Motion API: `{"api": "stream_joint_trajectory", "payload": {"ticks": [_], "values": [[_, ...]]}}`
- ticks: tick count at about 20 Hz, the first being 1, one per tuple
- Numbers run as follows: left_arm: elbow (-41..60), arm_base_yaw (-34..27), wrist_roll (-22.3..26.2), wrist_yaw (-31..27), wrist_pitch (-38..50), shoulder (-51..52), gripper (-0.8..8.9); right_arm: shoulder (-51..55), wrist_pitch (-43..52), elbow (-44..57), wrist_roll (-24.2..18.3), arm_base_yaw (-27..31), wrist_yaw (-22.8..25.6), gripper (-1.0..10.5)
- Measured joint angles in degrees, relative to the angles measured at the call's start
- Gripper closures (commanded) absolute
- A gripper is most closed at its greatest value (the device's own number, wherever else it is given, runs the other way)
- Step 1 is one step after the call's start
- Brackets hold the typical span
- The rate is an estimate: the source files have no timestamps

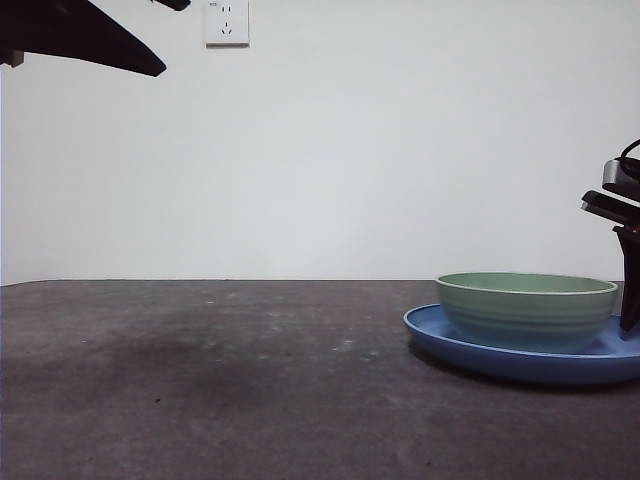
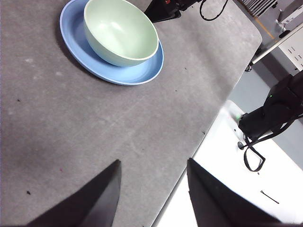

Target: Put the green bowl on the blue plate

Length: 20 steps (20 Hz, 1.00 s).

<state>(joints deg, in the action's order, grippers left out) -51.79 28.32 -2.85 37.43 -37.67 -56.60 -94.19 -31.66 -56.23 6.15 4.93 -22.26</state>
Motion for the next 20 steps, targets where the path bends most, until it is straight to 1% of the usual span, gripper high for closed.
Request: {"api": "stream_joint_trajectory", "payload": {"ticks": [5, 10, 11, 13, 15, 20], "values": [[0.00, 0.00, 0.00, 0.00, 0.00, 0.00, 5.91, 0.00, -0.55, 0.00, 0.00, 0.00, 2.23, 9.3], [0.00, 0.00, 0.00, 0.00, 0.00, 0.00, 5.91, 0.00, -0.55, 0.00, -0.37, 0.00, 2.54, 9.3], [0.00, 0.00, 0.00, 0.00, 0.00, 0.00, 5.91, 0.00, -0.55, 0.00, -0.37, 0.00, 2.25, 9.3], [0.00, 0.00, 0.00, 0.00, 0.00, 0.00, 5.91, 0.00, -0.61, 0.00, -0.35, 0.07, 0.09, 9.3], [0.00, 0.00, 0.00, 0.00, -0.02, 0.00, 5.91, 0.37, -0.70, 0.00, -0.35, 0.07, -0.11, 9.3], [0.00, 0.00, 0.00, 0.00, -0.24, 0.00, 5.91, 6.64, -0.72, 0.00, 0.28, 0.07, -3.02, 9.3]]}}
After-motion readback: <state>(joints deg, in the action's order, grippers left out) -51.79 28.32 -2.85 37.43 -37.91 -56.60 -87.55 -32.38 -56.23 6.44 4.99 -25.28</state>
